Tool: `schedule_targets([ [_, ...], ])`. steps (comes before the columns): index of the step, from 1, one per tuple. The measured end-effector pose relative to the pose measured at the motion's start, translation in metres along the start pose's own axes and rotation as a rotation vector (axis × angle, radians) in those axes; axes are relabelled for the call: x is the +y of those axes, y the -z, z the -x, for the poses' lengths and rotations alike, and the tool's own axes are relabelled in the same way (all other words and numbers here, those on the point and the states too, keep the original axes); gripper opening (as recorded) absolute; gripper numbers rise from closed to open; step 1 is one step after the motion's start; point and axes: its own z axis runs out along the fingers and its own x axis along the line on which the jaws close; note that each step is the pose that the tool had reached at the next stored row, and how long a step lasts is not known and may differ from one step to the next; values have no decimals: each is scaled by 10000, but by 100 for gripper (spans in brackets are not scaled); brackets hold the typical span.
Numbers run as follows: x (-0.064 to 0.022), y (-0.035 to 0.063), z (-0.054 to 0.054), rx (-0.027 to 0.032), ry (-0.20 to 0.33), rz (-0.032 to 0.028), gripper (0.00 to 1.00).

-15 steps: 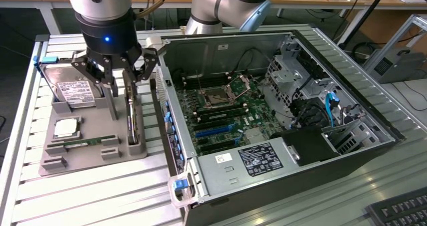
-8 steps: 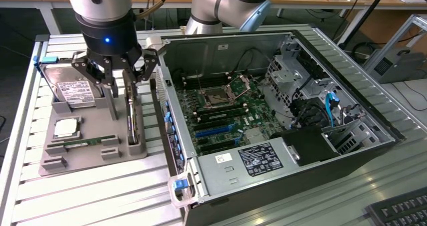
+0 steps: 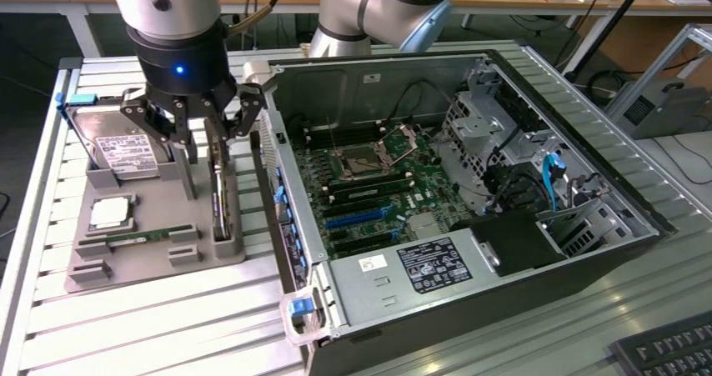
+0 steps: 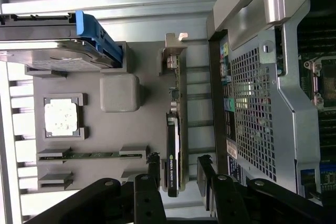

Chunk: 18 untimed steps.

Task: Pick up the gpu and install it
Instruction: 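Pick up the gpu and move the gpu toward the slot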

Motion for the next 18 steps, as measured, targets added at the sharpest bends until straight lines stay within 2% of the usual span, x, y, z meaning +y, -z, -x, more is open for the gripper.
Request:
schedule_targets([
  [18, -3, -60, -2, 0, 0, 0, 42],
])
